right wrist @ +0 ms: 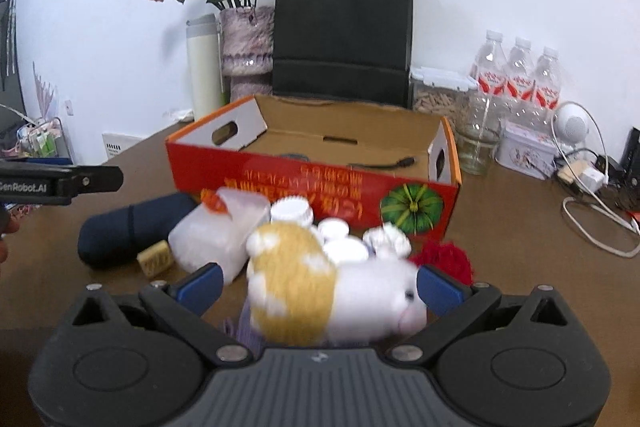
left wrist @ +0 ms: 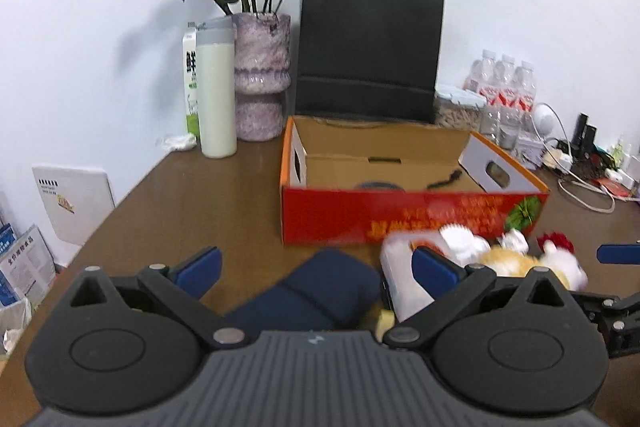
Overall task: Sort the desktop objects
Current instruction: 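Return the left gripper to the table and grasp the yellow eraser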
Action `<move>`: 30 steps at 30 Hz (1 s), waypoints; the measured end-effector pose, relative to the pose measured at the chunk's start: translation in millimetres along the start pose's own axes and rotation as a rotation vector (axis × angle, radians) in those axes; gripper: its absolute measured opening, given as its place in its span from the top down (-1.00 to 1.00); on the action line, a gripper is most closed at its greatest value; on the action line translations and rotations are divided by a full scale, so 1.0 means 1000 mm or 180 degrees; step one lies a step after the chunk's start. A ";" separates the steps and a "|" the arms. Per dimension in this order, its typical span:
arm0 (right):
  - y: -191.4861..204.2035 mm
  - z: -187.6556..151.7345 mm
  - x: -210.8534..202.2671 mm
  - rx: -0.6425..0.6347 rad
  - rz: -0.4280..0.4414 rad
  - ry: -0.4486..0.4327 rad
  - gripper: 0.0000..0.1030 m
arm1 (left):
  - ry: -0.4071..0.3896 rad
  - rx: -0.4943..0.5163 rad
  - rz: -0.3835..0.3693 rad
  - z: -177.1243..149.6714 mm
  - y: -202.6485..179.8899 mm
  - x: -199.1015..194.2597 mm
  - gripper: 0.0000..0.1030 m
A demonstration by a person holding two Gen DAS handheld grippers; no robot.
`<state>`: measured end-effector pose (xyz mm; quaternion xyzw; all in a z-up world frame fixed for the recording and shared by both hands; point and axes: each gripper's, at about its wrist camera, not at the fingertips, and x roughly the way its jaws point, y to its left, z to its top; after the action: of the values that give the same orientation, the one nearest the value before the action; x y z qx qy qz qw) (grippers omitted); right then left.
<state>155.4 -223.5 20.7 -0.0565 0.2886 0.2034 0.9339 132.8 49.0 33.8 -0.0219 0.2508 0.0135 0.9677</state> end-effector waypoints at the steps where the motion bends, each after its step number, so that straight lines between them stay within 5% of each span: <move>1: 0.001 -0.005 -0.002 0.0018 -0.0008 0.0017 -1.00 | 0.0021 0.0007 0.0001 -0.004 -0.001 -0.002 -1.00; 21: 0.000 -0.026 -0.010 0.0128 -0.0055 0.0042 -1.00 | 0.0165 0.0261 -0.0240 -0.037 -0.037 0.005 -0.99; 24: 0.001 -0.019 -0.009 0.0014 -0.0061 -0.0017 -1.00 | 0.0194 0.0258 -0.0285 -0.037 -0.039 0.011 -0.88; 30: 0.000 -0.003 0.002 -0.0128 0.0011 0.0004 -1.00 | 0.0360 0.0234 -0.0362 -0.038 -0.038 0.028 -0.34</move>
<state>155.6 -223.5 17.3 -0.0750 0.2852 0.2107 0.9320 139.7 9.1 -11.6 -0.0013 0.3037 -0.0520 0.9513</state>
